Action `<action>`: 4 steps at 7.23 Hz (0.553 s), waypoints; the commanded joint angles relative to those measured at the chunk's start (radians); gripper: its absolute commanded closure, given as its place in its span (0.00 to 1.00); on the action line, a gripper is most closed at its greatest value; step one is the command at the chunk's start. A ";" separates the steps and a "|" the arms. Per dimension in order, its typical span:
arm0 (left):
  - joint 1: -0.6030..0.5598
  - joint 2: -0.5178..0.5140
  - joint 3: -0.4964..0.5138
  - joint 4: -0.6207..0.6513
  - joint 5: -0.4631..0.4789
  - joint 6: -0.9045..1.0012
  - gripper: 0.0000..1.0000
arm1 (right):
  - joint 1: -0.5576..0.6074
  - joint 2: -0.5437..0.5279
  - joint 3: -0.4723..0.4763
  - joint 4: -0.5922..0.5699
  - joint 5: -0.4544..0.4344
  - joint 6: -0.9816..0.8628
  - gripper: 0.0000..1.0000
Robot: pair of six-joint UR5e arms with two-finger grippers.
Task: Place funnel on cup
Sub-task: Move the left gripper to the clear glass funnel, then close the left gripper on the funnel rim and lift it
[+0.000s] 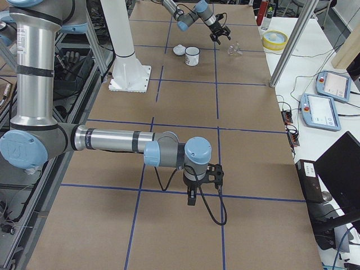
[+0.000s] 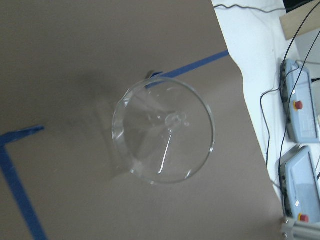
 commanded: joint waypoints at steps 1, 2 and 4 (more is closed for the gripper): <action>-0.030 -0.077 0.219 -0.196 0.038 -0.050 0.00 | 0.000 0.000 0.000 0.000 0.000 0.000 0.00; -0.038 -0.086 0.275 -0.243 0.039 -0.052 0.00 | 0.000 0.000 0.000 0.000 0.000 0.000 0.00; -0.044 -0.092 0.289 -0.247 0.038 -0.043 0.02 | 0.000 0.000 0.000 0.000 0.000 0.000 0.00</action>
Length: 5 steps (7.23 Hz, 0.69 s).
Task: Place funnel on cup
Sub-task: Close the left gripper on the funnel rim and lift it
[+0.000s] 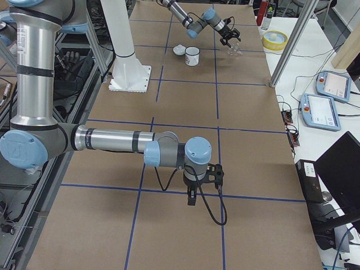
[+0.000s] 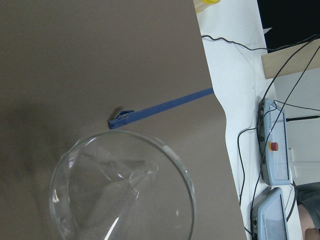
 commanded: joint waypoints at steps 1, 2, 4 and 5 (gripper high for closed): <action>-0.003 -0.006 0.015 -0.011 -0.001 0.004 0.15 | 0.000 0.000 0.000 0.000 0.000 0.000 0.00; -0.003 -0.009 0.015 -0.013 -0.001 0.004 0.49 | 0.000 0.000 0.000 0.000 0.000 0.000 0.00; -0.006 -0.009 0.013 -0.040 0.000 0.004 1.00 | 0.000 0.000 -0.001 0.000 0.000 0.000 0.00; -0.012 -0.009 0.013 -0.053 0.000 0.004 1.00 | 0.000 0.000 -0.001 0.000 0.000 0.000 0.00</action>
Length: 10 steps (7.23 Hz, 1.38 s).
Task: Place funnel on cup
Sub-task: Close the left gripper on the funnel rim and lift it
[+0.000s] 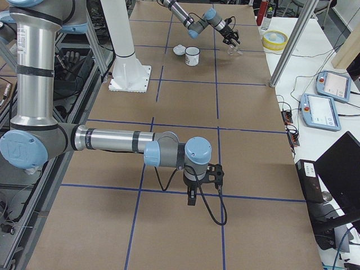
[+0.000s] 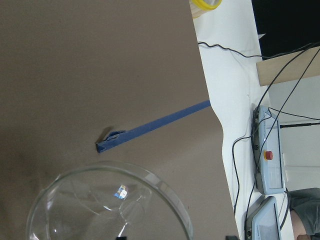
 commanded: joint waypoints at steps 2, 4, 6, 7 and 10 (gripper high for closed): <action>-0.018 -0.001 -0.002 -0.019 0.001 -0.002 1.00 | 0.000 0.000 0.001 0.000 0.000 0.000 0.00; -0.060 -0.002 -0.078 -0.025 -0.013 0.002 1.00 | 0.000 0.000 0.001 0.000 0.000 0.000 0.00; -0.111 0.004 -0.239 0.006 -0.154 0.006 1.00 | 0.000 0.000 -0.001 0.000 0.000 0.000 0.00; -0.125 0.012 -0.352 0.131 -0.226 0.008 1.00 | 0.000 0.000 0.001 0.000 0.000 0.000 0.00; -0.130 0.009 -0.782 0.647 -0.375 0.086 1.00 | 0.000 0.000 -0.001 0.000 0.000 0.000 0.00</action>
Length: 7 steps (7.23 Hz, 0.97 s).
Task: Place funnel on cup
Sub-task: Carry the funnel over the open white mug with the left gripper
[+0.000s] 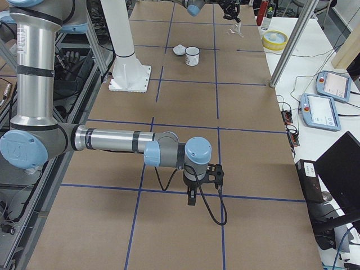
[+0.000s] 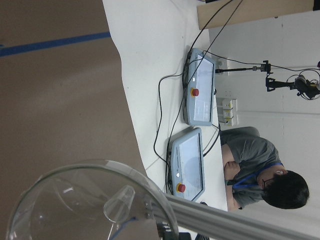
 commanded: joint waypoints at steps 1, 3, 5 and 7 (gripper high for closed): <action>-0.016 -0.020 -0.261 0.465 -0.104 0.094 1.00 | 0.000 0.000 0.000 0.000 0.000 0.000 0.00; -0.012 -0.148 -0.299 0.871 -0.171 0.293 1.00 | 0.000 0.000 0.000 0.000 0.000 0.000 0.00; 0.014 -0.221 -0.296 1.100 -0.270 0.557 1.00 | 0.000 0.000 0.000 0.000 0.000 0.000 0.00; 0.092 -0.223 -0.264 1.186 -0.288 0.751 1.00 | 0.000 0.000 0.000 0.000 0.000 0.000 0.00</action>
